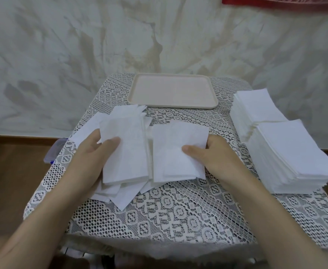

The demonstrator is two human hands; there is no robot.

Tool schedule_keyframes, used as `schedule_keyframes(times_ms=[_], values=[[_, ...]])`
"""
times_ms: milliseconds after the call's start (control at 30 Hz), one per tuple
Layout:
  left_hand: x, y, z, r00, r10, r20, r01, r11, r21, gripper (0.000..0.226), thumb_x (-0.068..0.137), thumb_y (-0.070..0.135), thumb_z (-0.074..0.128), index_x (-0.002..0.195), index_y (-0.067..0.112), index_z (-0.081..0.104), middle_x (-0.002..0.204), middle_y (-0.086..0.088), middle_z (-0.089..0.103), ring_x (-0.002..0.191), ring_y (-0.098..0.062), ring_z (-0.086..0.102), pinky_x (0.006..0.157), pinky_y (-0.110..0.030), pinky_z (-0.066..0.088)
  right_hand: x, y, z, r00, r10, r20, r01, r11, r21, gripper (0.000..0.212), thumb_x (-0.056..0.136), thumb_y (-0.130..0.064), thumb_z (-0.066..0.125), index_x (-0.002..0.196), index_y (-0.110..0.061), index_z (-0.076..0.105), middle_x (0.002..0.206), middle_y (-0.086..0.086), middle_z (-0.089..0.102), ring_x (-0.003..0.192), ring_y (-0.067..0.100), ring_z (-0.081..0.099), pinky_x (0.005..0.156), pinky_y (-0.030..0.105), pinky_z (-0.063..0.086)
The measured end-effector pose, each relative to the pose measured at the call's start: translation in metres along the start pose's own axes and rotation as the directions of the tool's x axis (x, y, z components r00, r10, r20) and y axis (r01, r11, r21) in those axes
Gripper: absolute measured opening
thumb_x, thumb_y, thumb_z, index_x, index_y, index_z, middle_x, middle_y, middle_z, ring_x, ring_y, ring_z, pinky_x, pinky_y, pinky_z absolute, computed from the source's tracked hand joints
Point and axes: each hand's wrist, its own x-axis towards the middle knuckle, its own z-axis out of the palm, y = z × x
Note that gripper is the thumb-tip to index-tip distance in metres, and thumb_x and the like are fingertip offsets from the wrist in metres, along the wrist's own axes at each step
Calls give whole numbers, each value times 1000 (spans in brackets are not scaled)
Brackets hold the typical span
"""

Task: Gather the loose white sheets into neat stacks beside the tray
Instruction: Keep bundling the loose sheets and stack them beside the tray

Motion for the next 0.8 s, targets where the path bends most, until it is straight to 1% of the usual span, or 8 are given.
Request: schedule_keyframes(times_ms=[67,200,300,400,467,633,733,800], values=[[-1,0,0,1000,13,1,-13,1000,0,27,107,21,56,130,9,62,116,-18,75,108,-39,73,100,-65,51,0,-3,-3,1000,-17,-5,18,996,85,7,95,-18,71,100,-16,75,95,-7,80,86,10,75,70,25,57],[0,1,0,999,32,-7,-32,999,18,31,107,21,56,130,1,58,119,-23,72,101,-33,73,96,-60,53,3,-3,-6,995,-25,-99,33,996,86,7,95,-19,71,97,-14,75,94,-2,79,89,19,75,77,38,60],[2,1,-2,998,25,-53,-24,999,30,22,107,19,57,123,8,67,109,-14,78,88,-22,75,82,-44,56,6,-2,-3,994,-4,-108,8,999,41,7,96,-20,69,100,-17,73,98,-4,77,92,19,73,76,35,56],[6,0,-4,992,20,-121,-15,999,42,15,105,20,59,107,21,74,92,-2,79,80,-19,73,80,-43,55,10,-4,6,994,0,-107,3,1000,23,5,97,-19,67,99,-18,72,98,-5,75,90,18,70,72,32,52],[7,-1,-4,989,15,-147,-7,999,52,17,105,22,59,102,27,75,86,2,79,79,-20,73,77,-41,56,12,-8,18,997,-8,-79,9,1000,8,4,98,-20,67,99,-19,70,99,-5,74,92,18,70,76,35,55],[8,-3,-4,986,24,-162,-14,998,58,17,105,21,59,101,25,75,87,1,78,79,-20,72,75,-39,54,17,-16,32,998,-13,-66,15,999,33,4,96,-19,67,94,-19,71,94,-4,75,89,18,72,82,43,60],[9,-4,-8,985,27,-171,-21,999,41,16,105,20,59,108,22,74,90,0,78,81,-21,71,73,-36,54,18,-22,24,996,-13,-91,23,993,115,10,96,-15,67,88,-18,73,87,-6,79,78,9,75,73,33,61],[10,-4,-11,985,39,-169,-32,998,45,16,105,20,59,111,18,73,95,-3,78,85,-23,71,77,-39,53,13,-21,24,999,-4,-50,10,993,114,11,97,-15,67,89,-18,74,87,-7,79,79,9,75,71,33,62]])
